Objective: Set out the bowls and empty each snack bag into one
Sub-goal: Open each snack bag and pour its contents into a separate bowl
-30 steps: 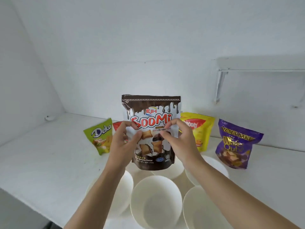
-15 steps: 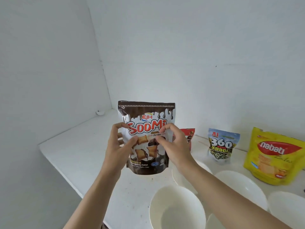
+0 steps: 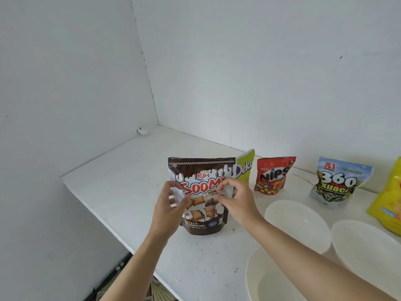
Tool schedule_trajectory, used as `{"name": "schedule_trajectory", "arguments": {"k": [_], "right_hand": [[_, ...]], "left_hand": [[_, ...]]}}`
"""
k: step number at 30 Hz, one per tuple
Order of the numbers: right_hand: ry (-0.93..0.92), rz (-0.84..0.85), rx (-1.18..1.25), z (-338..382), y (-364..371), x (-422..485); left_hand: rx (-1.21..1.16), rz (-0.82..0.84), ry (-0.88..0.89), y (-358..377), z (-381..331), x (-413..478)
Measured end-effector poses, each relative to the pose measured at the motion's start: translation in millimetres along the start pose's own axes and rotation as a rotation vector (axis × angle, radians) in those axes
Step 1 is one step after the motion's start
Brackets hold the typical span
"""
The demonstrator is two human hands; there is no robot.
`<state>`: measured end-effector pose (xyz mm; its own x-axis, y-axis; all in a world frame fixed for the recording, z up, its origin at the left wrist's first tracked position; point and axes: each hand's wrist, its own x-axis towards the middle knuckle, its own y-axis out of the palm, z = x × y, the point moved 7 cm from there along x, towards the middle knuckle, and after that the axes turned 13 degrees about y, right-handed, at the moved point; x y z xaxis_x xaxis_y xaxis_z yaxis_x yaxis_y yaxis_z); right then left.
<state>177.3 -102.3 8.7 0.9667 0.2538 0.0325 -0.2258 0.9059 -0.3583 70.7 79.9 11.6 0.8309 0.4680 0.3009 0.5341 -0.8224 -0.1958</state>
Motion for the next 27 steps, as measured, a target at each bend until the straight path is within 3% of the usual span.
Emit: {"name": "schedule_trajectory", "arguments": {"k": [13,22,27], "right_hand": [[-0.016,0.009,0.009,-8.1,3.3,-7.8],[-0.156,-0.094,0.208,43.3,-23.8,-6.9],[-0.242,-0.086,0.089,69.8,-28.3,2.3]], "left_hand": [[0.016,0.027,0.025,-4.3,25.6,-4.9],[-0.074,-0.052,0.189,-20.2,-27.9,20.6],[0.135,0.003,0.247,-26.6,-46.7,41.6]]}}
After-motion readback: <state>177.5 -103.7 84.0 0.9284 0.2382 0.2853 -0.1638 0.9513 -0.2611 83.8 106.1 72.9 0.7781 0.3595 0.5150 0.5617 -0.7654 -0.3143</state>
